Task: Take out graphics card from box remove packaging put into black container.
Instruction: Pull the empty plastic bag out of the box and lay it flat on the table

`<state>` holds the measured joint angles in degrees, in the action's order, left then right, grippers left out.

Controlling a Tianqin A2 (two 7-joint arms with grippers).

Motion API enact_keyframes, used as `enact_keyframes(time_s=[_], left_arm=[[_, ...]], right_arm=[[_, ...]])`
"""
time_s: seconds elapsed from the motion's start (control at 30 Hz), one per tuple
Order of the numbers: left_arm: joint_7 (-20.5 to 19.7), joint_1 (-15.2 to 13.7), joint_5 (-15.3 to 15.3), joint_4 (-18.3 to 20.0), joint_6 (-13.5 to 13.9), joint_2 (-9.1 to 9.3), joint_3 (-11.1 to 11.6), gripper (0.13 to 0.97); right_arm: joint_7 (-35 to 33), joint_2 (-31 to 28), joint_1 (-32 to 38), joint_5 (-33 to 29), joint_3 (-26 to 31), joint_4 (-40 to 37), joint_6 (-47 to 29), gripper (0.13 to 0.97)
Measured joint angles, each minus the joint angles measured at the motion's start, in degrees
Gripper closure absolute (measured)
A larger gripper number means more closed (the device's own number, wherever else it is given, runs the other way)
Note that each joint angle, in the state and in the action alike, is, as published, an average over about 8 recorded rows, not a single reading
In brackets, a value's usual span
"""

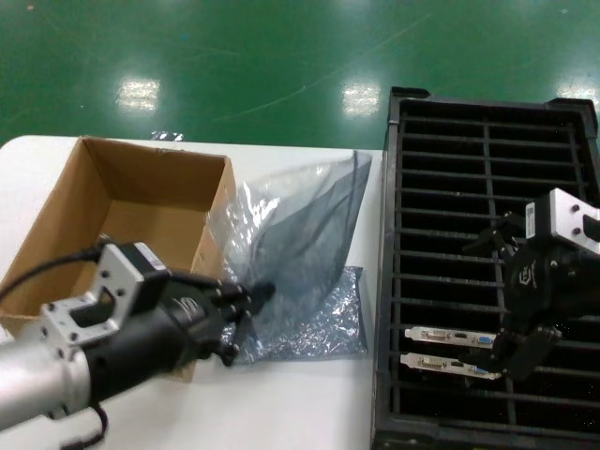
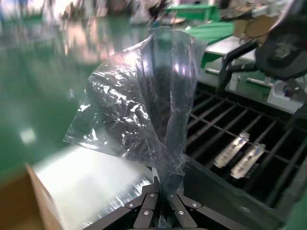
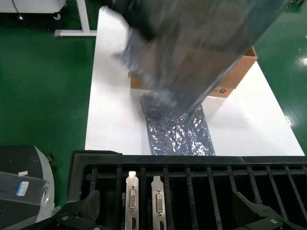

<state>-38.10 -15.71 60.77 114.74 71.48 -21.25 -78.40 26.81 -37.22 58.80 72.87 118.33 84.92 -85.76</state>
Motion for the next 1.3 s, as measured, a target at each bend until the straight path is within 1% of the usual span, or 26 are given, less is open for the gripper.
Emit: enact_keyframes(time_s=[0.07, 0.13, 0.2, 0.3, 0.43, 0.63, 0.87, 0.93, 1.07, 1.2, 1.3], left_arm=[[-4.7, 0.0, -2.6, -0.7, 1.9, 1.99, -0.8, 0.959], [-8.4, 0.2, -4.6, -1.8, 2.6, 3.19, -2.1, 0.959], [-11.0, 0.3, -5.9, -3.3, 2.6, 3.86, -3.8, 0.959], [-12.9, -0.4, -6.6, -6.1, 1.9, 4.22, -6.2, 0.959], [-12.7, -2.8, -6.5, -10.7, 0.4, 3.58, -8.7, 0.954], [-11.0, -7.6, -5.7, -18.7, -1.3, 1.57, -11.5, 0.945], [-9.2, -12.6, -4.3, -27.1, -2.4, 0.07, -14.3, 0.880], [-8.8, -13.8, -3.9, -28.9, -2.7, -0.17, -15.0, 0.871], [-8.2, -15.7, -3.2, -31.5, -3.5, -0.71, -16.1, 0.800], [-8.1, -16.9, -2.9, -32.9, -4.4, -1.61, -16.6, 0.730], [-8.2, -17.3, -2.9, -33.5, -5.1, -2.49, -16.8, 0.730]], right_arm=[[0.0, 0.0, 0.0, 0.0, 0.0, 0.0, 0.0, 0.151], [0.0, 0.0, 0.0, 0.0, 0.0, 0.0, 0.0, 0.142], [0.0, 0.0, 0.0, 0.0, 0.0, 0.0, 0.0, 0.142], [0.0, 0.0, 0.0, 0.0, 0.0, 0.0, 0.0, 0.139], [0.0, 0.0, 0.0, 0.0, 0.0, 0.0, 0.0, 0.132], [0.0, 0.0, 0.0, 0.0, 0.0, 0.0, 0.0, 0.129], [0.0, 0.0, 0.0, 0.0, 0.0, 0.0, 0.0, 0.129], [0.0, 0.0, 0.0, 0.0, 0.0, 0.0, 0.0, 0.129], [0.0, 0.0, 0.0, 0.0, 0.0, 0.0, 0.0, 0.129], [0.0, 0.0, 0.0, 0.0, 0.0, 0.0, 0.0, 0.129], [0.0, 0.0, 0.0, 0.0, 0.0, 0.0, 0.0, 0.129]])
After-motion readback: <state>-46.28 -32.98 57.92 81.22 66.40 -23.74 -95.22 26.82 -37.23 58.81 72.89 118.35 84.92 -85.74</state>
